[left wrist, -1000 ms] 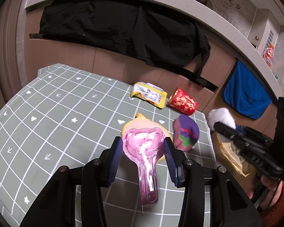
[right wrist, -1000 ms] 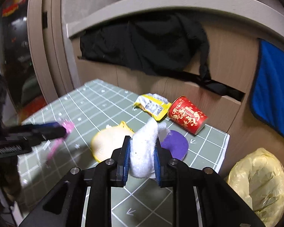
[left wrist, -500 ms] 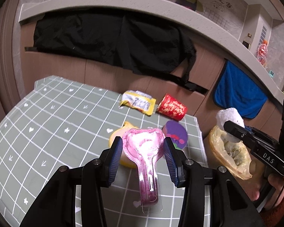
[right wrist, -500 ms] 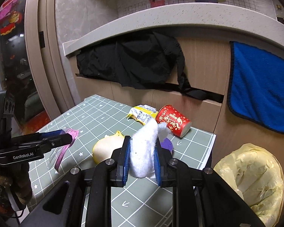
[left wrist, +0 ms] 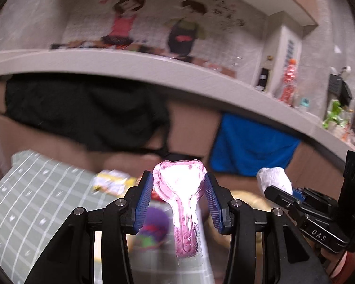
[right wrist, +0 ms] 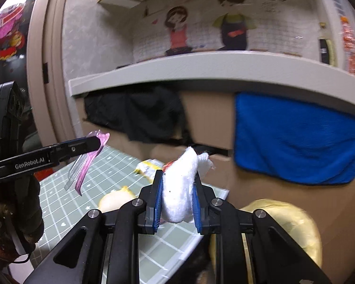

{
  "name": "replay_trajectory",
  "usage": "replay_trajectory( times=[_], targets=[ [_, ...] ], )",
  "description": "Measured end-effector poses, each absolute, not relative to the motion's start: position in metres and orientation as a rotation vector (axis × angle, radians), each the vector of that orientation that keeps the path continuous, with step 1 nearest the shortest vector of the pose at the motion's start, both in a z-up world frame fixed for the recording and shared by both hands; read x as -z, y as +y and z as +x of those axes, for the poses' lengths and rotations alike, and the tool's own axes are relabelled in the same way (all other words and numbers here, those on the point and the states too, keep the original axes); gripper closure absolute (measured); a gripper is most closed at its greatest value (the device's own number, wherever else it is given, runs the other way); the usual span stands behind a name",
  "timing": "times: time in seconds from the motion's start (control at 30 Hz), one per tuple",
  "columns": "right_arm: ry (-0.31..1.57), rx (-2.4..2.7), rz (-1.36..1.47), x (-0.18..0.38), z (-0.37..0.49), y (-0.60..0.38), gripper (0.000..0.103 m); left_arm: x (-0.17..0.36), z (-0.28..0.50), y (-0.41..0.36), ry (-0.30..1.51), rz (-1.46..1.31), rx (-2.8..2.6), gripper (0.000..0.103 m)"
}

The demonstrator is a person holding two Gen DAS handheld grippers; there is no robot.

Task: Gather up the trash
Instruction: 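Carry the toothbrush and tissue over the yellow bin and open both grippers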

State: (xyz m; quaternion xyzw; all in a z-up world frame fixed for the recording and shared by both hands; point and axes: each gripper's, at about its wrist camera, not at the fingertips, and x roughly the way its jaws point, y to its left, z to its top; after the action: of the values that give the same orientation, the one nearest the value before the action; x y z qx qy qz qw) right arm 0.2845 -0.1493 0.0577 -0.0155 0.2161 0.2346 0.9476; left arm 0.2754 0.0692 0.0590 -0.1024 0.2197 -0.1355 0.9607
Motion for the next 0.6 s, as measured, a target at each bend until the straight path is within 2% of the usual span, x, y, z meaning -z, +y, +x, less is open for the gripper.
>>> replay_trajectory(
  times=[0.23, 0.6],
  targets=[
    [0.379, -0.34, 0.0, -0.083, 0.277, -0.228, 0.083, -0.073, 0.287, -0.015, 0.421, -0.148, 0.424, 0.058],
    [0.394, -0.237, 0.061, -0.068, 0.278, -0.3, 0.083, -0.048, 0.304, -0.095, 0.51, -0.105, 0.509, 0.058]
  ],
)
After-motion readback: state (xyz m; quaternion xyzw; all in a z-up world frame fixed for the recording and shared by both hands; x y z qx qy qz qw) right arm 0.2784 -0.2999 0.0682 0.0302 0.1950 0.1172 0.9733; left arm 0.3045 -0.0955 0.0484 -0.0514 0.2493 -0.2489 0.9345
